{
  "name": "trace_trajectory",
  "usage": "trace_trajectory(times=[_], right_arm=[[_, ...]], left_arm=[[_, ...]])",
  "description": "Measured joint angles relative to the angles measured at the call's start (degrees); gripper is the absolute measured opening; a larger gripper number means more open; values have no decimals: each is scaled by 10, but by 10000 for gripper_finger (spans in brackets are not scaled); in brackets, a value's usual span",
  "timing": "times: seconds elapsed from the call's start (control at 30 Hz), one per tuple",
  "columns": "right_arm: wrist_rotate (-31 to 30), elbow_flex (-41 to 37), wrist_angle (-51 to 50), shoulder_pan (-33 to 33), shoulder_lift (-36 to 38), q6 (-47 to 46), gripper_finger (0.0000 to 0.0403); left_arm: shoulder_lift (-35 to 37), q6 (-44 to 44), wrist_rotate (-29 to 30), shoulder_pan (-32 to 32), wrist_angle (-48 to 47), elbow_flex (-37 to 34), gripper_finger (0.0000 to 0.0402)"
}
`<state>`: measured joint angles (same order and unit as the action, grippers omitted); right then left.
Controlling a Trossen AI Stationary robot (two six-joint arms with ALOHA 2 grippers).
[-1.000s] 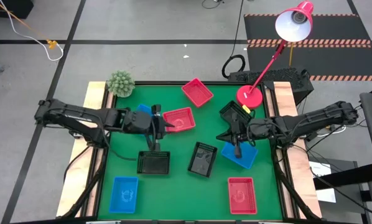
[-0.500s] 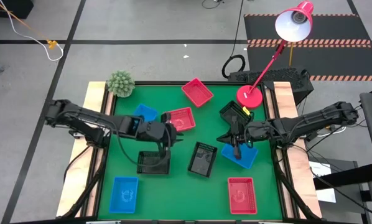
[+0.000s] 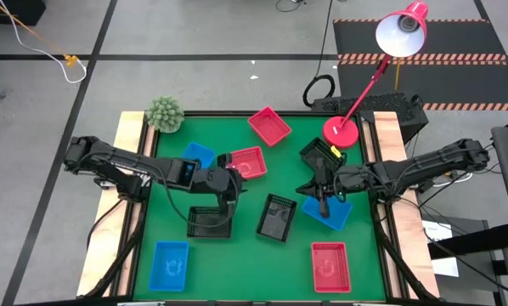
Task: Stack baskets by color
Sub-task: Stack the middle red bin on the bottom red bin
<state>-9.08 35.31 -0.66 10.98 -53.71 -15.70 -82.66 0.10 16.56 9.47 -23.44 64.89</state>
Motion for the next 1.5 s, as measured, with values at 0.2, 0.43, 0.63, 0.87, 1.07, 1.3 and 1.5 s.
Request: trace_trajectory(times=[0.2,0.43,0.63,0.87,1.07,1.3,1.5], right_arm=[[-1,0,0,0,0,-1,0],[-1,0,-8,0,0,1,0],[-1,0,-8,0,0,1,0],[-1,1,-7,0,0,1,0],[-1,1,-10,0,0,1,0],[-1,1,-9,0,0,4,0],[-1,0,-10,0,0,3,0]], left_arm=[[-32,-7,27,-23,1,-1,192],[-63,-13,12,-59,-20,-2,193],[-105,-9,6,-82,-32,-3,194],[-148,0,-41,-108,-44,-2,193],[-168,4,-41,-130,-40,-1,191],[-194,29,-46,-143,-55,-3,137],[-197,86,-46,-136,-45,-1,42]])
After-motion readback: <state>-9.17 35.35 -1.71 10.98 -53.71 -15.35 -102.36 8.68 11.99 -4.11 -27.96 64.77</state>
